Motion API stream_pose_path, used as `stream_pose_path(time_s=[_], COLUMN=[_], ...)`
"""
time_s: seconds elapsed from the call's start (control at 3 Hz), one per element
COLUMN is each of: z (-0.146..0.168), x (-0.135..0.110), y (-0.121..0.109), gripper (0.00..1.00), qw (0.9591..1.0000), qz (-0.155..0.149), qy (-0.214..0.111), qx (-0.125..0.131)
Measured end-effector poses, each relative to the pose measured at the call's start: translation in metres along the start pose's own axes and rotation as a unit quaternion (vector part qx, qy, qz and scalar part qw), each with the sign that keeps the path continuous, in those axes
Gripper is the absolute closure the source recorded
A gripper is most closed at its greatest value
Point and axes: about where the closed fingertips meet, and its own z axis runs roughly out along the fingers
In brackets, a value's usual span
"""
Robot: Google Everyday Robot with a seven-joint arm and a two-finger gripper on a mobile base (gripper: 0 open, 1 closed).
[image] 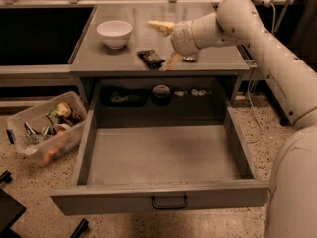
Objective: Pick rxbar chocolate from top drawer and place on counter
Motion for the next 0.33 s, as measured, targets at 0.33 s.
stream_pose_path(time_s=[0.33], z=[0.0], x=[0.0], y=[0.0], gripper=[0.0], qw=[1.0], qz=[0.0], qy=[0.0], qx=[0.0])
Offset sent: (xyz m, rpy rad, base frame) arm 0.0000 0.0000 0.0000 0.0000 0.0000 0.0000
